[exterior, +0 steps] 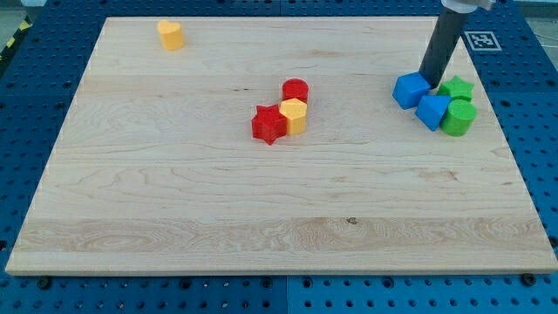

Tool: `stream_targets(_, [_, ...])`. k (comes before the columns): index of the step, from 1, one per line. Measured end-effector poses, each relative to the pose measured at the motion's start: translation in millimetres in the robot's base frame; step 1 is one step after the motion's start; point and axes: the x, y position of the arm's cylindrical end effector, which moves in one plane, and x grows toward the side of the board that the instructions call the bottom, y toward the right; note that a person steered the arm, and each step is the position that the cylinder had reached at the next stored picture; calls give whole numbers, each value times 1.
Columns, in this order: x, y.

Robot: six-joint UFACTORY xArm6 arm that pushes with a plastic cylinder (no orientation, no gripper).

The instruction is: Move the triangle horizonatlly to the green blocks

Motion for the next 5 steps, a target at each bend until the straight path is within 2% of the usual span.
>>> stream_targets(3, [35,-36])
stream_targets(5, [84,-39])
